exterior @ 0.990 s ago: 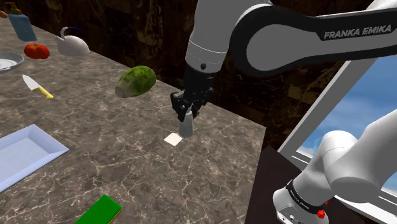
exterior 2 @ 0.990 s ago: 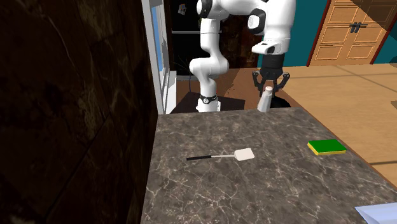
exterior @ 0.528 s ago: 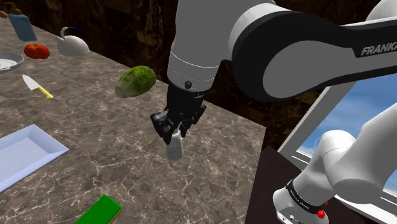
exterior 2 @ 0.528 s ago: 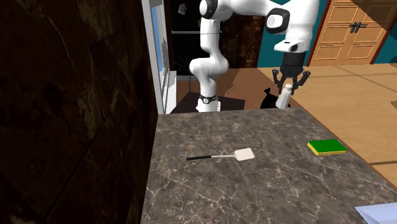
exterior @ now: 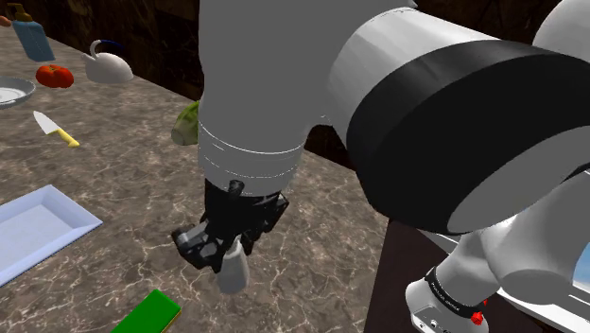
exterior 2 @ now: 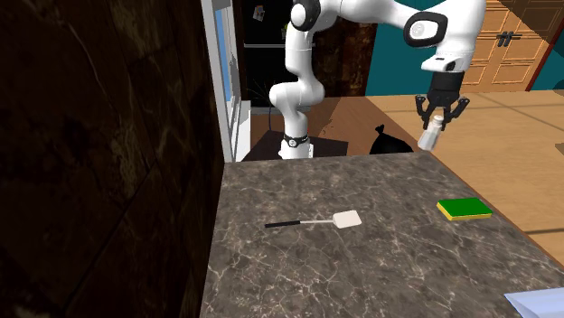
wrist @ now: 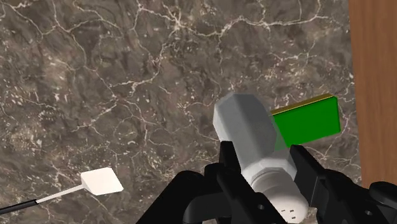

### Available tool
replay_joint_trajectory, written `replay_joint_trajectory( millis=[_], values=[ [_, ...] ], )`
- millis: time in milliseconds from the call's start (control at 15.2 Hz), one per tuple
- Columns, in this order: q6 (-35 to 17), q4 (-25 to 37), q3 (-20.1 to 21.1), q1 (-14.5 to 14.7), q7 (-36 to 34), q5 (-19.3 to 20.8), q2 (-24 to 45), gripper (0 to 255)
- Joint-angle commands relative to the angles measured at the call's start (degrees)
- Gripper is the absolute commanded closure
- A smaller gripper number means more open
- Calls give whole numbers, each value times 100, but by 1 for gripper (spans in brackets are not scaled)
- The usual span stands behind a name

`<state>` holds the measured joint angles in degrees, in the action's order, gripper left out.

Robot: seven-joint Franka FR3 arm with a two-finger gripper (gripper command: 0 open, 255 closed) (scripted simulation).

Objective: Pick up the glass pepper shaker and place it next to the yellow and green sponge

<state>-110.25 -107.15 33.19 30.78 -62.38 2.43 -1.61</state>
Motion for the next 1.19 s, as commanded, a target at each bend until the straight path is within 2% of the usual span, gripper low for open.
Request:
replay_joint_trajectory(
  millis=[0,132,1122],
  values=[
    [120,302,171,149,-376,169,243,255],
    [246,727,365,377,-851,460,657,255],
    [-848,-200,321,408,-1042,666,881,255]
  ],
)
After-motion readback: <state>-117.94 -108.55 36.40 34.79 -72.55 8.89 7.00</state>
